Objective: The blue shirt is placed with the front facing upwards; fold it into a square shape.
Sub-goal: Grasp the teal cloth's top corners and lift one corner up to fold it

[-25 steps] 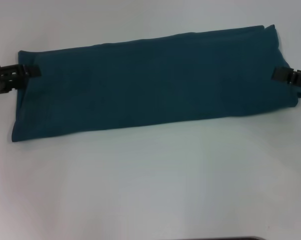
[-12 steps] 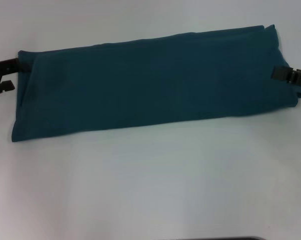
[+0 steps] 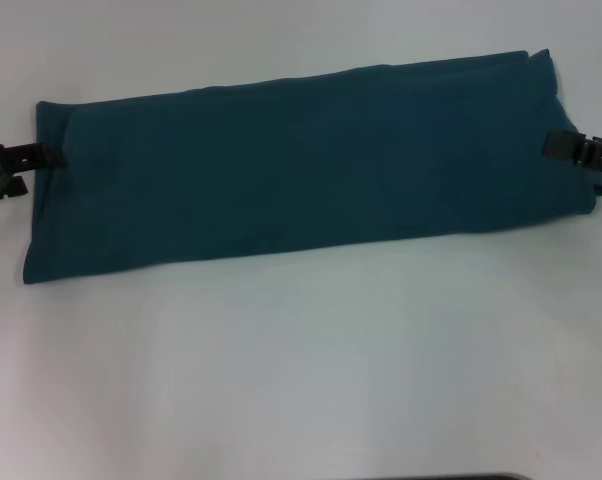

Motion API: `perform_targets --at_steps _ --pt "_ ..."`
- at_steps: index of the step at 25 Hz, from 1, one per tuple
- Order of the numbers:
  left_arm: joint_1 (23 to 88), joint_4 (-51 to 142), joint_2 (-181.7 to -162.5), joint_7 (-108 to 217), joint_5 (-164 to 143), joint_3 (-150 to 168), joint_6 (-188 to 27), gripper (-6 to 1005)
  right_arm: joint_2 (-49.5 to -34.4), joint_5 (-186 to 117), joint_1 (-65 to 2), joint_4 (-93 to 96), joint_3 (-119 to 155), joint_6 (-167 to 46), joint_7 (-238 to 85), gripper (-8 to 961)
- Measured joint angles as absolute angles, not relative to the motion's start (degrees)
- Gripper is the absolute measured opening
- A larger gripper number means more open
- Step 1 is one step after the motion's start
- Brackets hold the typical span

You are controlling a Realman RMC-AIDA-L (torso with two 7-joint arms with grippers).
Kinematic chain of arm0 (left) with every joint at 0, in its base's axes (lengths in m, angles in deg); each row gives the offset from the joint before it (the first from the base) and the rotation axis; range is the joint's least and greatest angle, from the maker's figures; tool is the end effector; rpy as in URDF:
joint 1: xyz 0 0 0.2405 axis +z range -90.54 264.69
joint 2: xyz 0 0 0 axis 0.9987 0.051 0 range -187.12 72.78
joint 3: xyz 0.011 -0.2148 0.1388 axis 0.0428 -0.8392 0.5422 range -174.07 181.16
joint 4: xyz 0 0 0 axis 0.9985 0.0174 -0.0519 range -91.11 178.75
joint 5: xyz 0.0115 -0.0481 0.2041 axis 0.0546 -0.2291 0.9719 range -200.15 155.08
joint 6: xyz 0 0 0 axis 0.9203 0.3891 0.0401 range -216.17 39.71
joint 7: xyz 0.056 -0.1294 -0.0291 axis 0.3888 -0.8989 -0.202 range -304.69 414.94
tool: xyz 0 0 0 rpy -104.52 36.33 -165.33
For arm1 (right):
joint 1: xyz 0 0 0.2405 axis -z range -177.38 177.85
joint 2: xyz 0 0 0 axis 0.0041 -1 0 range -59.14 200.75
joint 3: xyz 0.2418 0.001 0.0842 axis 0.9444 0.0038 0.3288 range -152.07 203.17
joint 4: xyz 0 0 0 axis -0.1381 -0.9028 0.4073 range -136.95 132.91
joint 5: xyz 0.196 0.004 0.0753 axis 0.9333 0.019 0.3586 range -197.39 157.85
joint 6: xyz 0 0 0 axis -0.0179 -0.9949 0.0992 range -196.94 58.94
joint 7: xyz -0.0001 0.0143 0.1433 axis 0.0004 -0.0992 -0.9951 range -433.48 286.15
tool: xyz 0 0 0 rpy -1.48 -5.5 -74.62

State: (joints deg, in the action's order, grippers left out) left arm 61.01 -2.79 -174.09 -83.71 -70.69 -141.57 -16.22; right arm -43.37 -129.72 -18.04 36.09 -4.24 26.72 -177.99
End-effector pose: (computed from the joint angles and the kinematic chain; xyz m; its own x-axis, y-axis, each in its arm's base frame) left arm -0.3478 0.3410 0.0527 0.0601 0.8271 0.5589 0.9930 0.0075 -0.1179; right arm 0.3336 0.2763 0.0643 0.3226 -0.6677 -0.6709 -0.8663 -0.4939 0.0749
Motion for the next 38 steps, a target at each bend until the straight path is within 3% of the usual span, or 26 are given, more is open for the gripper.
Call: perform_targets --at_steps 38 --pt "60.35 -2.03 -175.68 -85.75 -68.46 -135.86 -17.25 858 -43.27 -129.72 -17.47 36.21 -4.25 27.50 -177.99 840"
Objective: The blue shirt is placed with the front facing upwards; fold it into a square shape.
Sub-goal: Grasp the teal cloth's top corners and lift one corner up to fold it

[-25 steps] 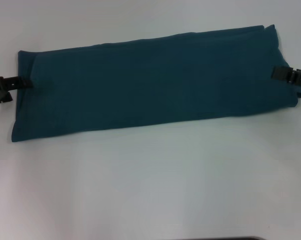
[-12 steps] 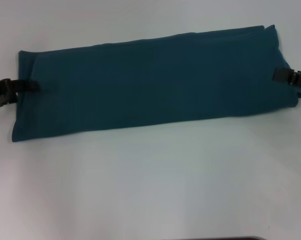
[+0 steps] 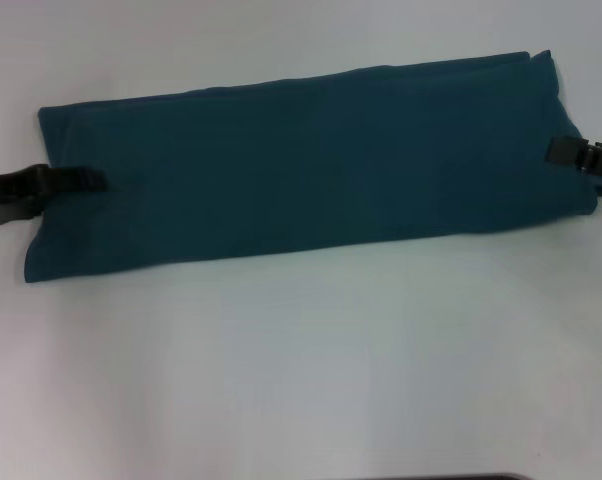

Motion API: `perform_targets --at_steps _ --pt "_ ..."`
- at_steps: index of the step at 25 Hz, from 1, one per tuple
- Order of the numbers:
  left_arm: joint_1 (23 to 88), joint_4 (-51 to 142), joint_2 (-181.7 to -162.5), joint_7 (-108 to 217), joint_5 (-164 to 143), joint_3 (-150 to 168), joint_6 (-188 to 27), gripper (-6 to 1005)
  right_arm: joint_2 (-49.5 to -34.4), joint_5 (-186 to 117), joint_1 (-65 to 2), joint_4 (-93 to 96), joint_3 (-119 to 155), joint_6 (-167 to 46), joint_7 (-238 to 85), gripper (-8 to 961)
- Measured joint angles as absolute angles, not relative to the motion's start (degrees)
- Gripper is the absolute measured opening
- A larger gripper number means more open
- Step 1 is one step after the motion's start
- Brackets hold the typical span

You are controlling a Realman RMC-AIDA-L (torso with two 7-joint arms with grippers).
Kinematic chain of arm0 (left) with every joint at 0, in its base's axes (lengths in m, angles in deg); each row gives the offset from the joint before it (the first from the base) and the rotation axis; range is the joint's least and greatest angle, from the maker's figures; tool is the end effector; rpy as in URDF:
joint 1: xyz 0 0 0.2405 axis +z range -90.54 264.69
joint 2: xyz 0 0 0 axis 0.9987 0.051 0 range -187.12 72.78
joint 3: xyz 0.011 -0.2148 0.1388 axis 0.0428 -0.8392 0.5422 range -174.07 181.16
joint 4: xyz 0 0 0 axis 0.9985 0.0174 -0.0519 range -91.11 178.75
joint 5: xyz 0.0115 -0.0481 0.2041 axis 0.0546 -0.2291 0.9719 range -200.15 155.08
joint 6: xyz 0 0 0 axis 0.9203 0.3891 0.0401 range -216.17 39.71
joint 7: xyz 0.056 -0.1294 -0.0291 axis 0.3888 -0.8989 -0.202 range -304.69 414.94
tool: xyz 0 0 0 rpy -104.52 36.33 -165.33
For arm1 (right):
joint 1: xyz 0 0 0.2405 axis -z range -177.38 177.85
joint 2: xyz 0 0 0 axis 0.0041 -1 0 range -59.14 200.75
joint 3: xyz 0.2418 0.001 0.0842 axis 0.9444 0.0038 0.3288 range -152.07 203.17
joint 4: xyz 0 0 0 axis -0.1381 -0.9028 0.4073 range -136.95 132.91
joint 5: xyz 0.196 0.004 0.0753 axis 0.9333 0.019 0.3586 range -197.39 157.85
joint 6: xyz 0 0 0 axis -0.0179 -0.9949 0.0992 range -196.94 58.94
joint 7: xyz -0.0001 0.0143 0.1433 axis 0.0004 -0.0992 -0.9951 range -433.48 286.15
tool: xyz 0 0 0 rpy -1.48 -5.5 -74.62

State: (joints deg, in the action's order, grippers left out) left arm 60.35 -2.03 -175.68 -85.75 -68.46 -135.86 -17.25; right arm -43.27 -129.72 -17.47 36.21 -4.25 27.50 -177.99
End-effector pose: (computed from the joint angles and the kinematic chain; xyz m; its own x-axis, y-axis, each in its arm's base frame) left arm -0.3379 0.3395 0.0236 0.0827 0.8799 0.4680 0.9892 -0.0153 -0.1459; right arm 0.3350 0.2720 0.0652 0.3202 -0.6715 -0.6682 -0.8659 -0.4935 0.0811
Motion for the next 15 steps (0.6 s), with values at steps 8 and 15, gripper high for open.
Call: perform_targets --at_steps 8,15 --pt "56.13 -1.96 -174.77 -91.19 -66.78 -131.02 -9.58 854 -43.19 -129.68 -17.43 36.15 -4.20 27.52 -177.99 841" --pt "54.44 -7.14 -175.98 -94.51 -65.07 -130.13 -7.93 782 -43.11 -129.65 -17.31 35.96 -4.11 27.52 -177.94 840"
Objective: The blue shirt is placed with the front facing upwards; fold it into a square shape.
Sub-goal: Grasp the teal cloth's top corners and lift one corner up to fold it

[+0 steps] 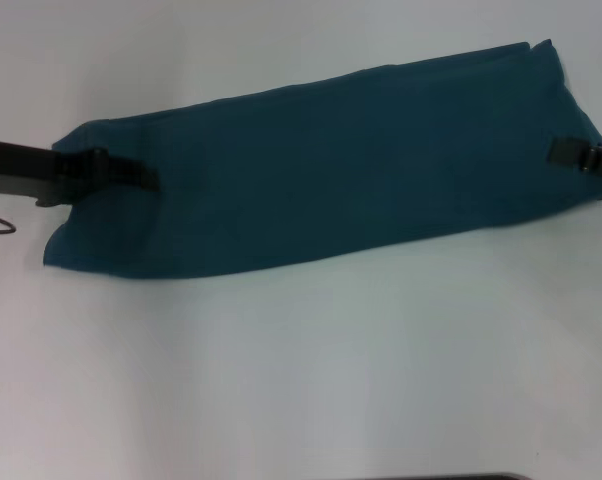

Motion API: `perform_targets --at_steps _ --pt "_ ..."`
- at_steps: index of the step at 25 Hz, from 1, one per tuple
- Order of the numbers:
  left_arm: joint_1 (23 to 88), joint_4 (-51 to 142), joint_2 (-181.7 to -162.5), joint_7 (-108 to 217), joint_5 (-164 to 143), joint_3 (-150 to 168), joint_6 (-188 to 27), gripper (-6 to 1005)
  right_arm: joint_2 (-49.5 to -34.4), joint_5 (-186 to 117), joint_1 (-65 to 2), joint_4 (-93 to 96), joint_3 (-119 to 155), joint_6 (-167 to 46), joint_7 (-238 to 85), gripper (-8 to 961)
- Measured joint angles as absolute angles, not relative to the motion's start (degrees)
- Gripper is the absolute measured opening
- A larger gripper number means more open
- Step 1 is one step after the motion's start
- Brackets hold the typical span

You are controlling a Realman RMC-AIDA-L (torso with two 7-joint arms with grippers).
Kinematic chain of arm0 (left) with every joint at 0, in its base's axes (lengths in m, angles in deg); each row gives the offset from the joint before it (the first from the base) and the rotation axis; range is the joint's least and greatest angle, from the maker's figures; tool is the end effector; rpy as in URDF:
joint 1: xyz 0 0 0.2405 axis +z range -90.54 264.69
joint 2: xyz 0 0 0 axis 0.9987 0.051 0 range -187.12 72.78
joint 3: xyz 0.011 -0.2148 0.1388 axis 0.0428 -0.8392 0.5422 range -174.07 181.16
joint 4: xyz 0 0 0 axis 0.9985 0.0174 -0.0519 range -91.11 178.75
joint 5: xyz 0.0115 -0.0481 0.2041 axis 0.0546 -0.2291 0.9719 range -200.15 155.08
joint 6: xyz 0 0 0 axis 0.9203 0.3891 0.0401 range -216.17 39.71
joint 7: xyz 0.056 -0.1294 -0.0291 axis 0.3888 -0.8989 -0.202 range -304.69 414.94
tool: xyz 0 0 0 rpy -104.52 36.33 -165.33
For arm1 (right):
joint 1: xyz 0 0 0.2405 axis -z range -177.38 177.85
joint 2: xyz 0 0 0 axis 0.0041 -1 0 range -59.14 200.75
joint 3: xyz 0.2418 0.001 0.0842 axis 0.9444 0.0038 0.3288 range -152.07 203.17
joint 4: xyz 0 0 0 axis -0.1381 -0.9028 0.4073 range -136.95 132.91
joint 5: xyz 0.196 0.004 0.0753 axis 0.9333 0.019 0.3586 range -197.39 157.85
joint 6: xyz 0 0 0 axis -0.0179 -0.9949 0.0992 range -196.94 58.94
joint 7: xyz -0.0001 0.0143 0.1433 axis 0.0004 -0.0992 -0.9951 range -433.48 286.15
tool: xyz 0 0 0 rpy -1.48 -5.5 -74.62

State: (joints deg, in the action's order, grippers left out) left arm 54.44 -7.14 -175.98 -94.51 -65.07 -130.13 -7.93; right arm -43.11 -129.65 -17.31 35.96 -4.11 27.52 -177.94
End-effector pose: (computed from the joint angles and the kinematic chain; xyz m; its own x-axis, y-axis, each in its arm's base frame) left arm -0.2811 0.3583 0.0163 0.1482 0.9402 0.3068 0.9852 -0.1131 -0.1291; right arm 0.3364 0.2709 0.0660 0.3159 -0.6716 -0.6702 -0.8681 -0.4897 0.0816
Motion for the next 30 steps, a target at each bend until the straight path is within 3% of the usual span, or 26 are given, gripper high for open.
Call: perform_targets --at_steps 8,19,22,27,30 --pt "53.76 -7.33 -175.56 -95.51 -64.70 -130.09 -7.07 448 -43.10 -129.67 -17.30 35.95 -3.68 27.50 -177.95 841" --pt "53.61 -7.05 -174.15 -94.90 -64.62 -130.22 -3.94 212 -43.10 -129.64 -17.82 35.91 -3.70 27.49 -177.99 840" --pt "53.60 -7.08 -173.18 -94.95 -64.96 -130.29 -2.72 58 -43.12 -129.62 -17.83 35.86 -3.72 27.49 -178.00 840" --pt "53.59 -6.77 -171.15 -95.60 -64.73 -131.41 -1.72 58 -43.19 -129.61 -17.87 35.78 -3.72 27.50 -178.64 841" --pt "53.60 -4.88 -168.64 -95.94 -64.43 -132.92 -1.38 58 -43.19 -129.63 -17.88 35.77 -3.72 27.50 -178.75 841"
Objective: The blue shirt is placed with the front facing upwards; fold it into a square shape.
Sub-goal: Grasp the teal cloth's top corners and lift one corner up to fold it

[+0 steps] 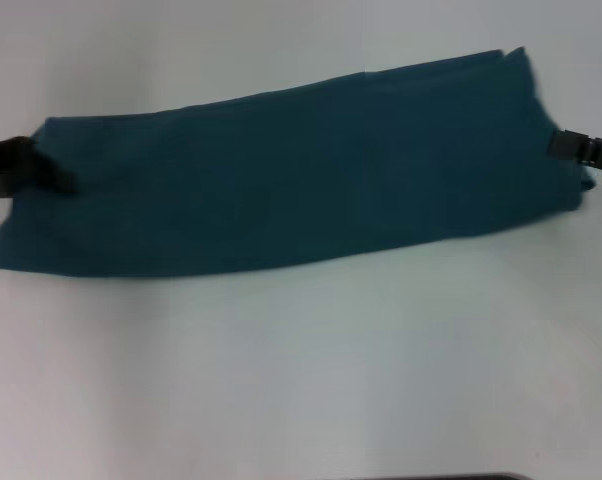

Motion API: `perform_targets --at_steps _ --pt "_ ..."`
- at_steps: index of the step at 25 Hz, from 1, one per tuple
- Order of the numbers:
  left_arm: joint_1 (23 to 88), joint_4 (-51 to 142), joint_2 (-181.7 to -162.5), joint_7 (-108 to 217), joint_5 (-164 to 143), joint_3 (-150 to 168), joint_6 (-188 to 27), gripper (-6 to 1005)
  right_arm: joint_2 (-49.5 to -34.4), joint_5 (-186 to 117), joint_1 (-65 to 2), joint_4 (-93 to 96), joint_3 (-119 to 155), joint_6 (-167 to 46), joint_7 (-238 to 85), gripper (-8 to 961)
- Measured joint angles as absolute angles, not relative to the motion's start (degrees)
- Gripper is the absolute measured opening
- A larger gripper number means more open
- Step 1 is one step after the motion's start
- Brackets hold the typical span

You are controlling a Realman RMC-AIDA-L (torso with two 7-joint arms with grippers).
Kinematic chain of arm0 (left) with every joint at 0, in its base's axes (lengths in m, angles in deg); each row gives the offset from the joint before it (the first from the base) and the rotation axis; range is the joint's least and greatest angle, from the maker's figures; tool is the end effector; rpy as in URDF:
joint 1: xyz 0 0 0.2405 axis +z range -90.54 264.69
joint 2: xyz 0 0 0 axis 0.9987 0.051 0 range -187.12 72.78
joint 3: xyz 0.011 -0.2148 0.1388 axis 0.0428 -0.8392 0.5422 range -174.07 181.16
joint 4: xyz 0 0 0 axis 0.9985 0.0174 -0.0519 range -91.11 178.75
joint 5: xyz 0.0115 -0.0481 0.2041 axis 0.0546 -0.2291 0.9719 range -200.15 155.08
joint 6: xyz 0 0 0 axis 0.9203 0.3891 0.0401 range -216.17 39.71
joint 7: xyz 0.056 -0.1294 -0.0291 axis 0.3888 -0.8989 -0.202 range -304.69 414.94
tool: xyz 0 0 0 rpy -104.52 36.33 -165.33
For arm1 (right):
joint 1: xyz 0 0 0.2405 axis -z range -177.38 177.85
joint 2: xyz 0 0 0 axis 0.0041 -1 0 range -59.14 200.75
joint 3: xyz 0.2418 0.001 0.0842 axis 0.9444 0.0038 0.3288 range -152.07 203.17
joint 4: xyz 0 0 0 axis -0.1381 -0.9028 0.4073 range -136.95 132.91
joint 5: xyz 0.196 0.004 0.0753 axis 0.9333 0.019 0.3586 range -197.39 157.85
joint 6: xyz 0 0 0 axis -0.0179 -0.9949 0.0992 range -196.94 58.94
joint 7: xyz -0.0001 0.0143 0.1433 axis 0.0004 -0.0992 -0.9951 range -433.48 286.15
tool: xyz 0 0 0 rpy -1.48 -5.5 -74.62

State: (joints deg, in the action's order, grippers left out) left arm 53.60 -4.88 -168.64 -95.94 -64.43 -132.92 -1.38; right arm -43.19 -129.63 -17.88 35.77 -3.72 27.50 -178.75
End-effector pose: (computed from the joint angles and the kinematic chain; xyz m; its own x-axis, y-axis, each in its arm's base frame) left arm -0.2994 0.3583 0.0660 0.1034 0.9544 0.2799 0.9866 -0.0628 -0.1504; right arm 0.3340 0.2741 0.0659 0.3034 -0.6738 -0.6738 -0.8693 -0.4853 0.0939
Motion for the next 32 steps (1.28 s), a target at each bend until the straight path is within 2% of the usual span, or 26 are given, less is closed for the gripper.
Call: perform_targets --at_steps 6,11,16,21,24,27,32 --pt "53.58 1.38 -162.71 -96.19 -63.11 -133.47 -2.53 58 -43.19 -129.70 -17.88 35.77 -3.72 27.41 -178.78 841" --pt "53.25 1.20 -160.76 -96.40 -58.94 -137.67 -3.17 57 -43.15 -129.72 -17.87 35.77 -3.72 27.33 -178.78 841" --pt "52.59 -1.05 -160.53 -100.06 -54.55 -140.62 -3.38 57 -43.11 -129.72 -17.73 35.77 -3.72 27.31 -178.78 841" --pt "52.24 -5.56 -161.84 -101.89 -54.21 -140.67 1.01 57 -42.92 -130.08 -17.48 35.77 -3.94 27.37 -178.78 841" --pt "51.14 -6.67 -161.97 -103.14 -54.71 -140.76 4.69 57 -42.79 -131.25 -17.44 35.77 -3.77 27.36 -178.78 841" --pt "49.18 -7.72 -162.24 -103.81 -55.27 -141.02 9.31 57 -42.75 -131.75 -17.43 35.77 -3.76 27.29 -178.78 841" --pt "43.86 -9.25 -163.97 -104.00 -56.66 -143.87 15.68 58 -42.75 -131.96 -17.68 35.77 -4.14 27.16 -178.78 841"
